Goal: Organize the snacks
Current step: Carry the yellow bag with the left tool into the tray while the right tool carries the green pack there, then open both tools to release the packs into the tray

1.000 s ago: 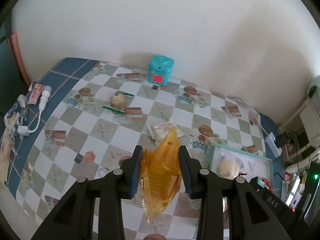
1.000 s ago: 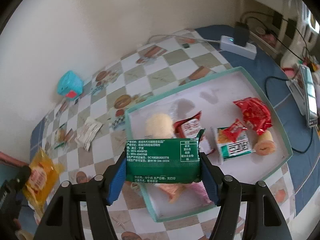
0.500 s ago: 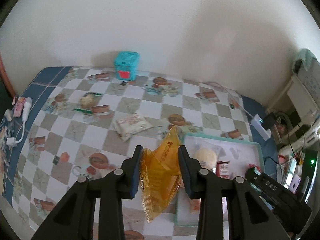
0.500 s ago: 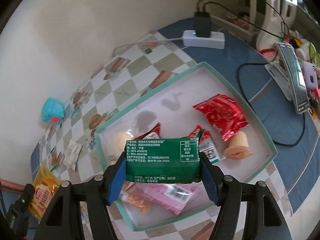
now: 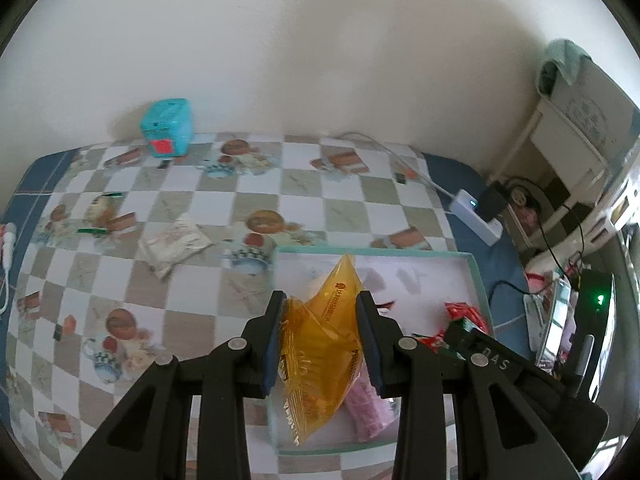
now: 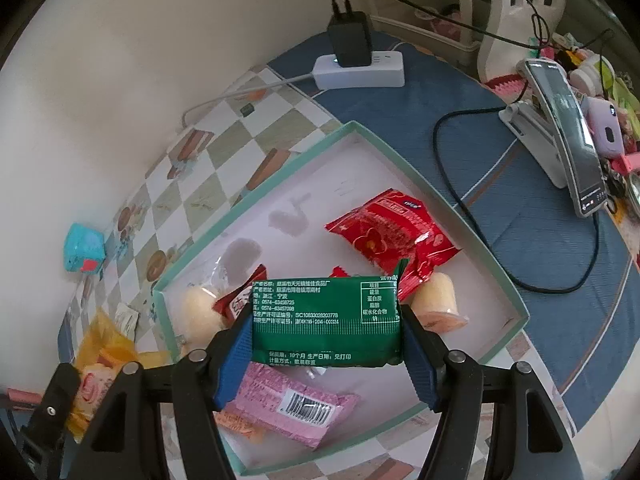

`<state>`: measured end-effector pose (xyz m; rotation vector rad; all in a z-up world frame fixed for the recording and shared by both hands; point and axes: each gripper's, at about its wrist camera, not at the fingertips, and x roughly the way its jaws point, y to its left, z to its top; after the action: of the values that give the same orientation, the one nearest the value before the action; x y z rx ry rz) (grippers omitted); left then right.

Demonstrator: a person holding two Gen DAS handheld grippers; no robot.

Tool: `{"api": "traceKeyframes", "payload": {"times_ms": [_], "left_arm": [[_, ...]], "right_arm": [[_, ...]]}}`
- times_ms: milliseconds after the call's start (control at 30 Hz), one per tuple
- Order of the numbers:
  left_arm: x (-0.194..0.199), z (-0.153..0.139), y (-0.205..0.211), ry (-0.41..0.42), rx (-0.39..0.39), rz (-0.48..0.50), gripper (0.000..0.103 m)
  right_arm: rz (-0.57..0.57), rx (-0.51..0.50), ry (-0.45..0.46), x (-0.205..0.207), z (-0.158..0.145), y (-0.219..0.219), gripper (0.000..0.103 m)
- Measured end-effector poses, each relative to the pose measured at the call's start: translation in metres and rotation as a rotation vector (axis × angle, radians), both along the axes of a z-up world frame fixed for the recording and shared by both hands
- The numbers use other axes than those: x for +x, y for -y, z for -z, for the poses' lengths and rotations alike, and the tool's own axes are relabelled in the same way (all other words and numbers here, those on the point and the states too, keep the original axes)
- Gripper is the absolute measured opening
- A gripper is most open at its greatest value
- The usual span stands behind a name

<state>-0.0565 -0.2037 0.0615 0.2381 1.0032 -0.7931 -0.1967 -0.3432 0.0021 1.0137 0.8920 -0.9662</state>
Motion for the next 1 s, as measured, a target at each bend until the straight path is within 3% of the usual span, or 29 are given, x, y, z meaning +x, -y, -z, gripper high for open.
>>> {"api": "traceKeyframes", "payload": {"times_ms": [433, 900, 1000], "left_arm": [[-0.018, 0.020, 0.042, -0.013, 0.019, 0.084, 0.037], [-0.006, 0.044, 0.043, -0.097, 0.021, 0.053, 0.037], [-0.004, 0.041, 0.040, -0.087, 0.023, 0.047, 0.046]], "right_arm": [[0.037, 0.020, 0.011, -0.011, 0.005, 0.012, 0.071], [0.046, 0.018, 0.006, -0.011, 0.004, 0.012, 0.071], [0.044, 0.018, 0.005, -0.011, 0.004, 0.012, 0.071]]}}
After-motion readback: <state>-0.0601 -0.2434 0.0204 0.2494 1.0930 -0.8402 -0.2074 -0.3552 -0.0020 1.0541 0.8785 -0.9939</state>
